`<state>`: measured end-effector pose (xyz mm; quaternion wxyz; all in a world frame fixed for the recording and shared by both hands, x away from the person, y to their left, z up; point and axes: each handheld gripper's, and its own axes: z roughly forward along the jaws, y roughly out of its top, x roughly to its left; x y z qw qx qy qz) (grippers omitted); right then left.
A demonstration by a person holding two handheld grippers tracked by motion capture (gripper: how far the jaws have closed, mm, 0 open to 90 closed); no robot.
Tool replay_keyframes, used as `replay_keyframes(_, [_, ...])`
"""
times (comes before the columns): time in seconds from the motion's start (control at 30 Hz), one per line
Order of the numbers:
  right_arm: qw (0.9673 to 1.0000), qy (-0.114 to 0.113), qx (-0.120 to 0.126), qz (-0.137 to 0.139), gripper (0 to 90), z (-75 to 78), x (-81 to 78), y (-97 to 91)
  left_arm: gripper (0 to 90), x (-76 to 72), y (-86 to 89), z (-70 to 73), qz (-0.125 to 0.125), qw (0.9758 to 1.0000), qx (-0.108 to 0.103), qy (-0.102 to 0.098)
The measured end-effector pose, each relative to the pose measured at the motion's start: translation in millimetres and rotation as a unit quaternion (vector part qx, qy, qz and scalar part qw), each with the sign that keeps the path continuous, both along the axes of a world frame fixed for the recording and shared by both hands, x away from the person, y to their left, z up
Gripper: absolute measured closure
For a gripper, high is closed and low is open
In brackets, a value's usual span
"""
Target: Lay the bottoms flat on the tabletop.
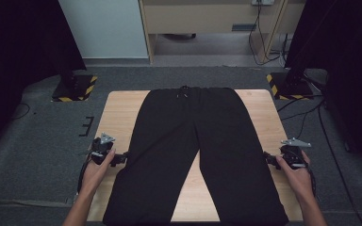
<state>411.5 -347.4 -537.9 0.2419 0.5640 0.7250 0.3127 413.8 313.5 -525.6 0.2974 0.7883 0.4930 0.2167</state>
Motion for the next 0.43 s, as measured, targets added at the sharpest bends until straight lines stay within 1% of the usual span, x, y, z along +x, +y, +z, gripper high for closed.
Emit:
replay_keyframes(0.07, [1.0000, 0.000, 0.001, 0.000, 13.5, -0.1, -0.2, 0.1, 5.0, -1.5, 1.0, -4.6, 0.002, 1.0000, 0.003, 0.001])
replay_keyframes(0.1, [1.0000, -0.001, 0.001, -0.002, 13.6, -0.2, -0.5, 0.4, 4.7, -2.5, 1.9, -6.9, 0.003, 1.0000, -0.001, -0.003])
replay_keyframes(0.13, [1.0000, -0.001, 0.000, 0.001, 13.6, -0.2, -1.4, 0.5, 3.6, -3.9, 4.4, -9.7, 0.006, 0.9998, -0.014, -0.010])
replay_keyframes(0.17, [1.0000, -0.001, 0.000, 0.004, 13.6, -0.2, -3.2, 0.8, 3.1, -4.3, 6.2, -10.8, 0.009, 0.9997, -0.022, -0.007])
replay_keyframes(0.2, [1.0000, -0.002, -0.001, 0.003, 13.6, -0.2, -4.5, 1.4, 2.5, -4.7, 8.4, -10.9, 0.011, 0.9996, -0.024, -0.004])
replay_keyframes(0.3, [1.0000, 0.000, 0.001, 0.009, 13.6, 0.0, -11.8, 2.8, 1.6, -8.7, 12.8, -11.1, 0.015, 0.9996, -0.024, -0.003])
replay_keyframes(0.43, [1.0000, -0.001, 0.000, 0.008, 13.6, 0.1, -17.0, 3.4, 1.5, -11.0, 13.6, -11.0, 0.015, 0.9996, -0.024, -0.003])
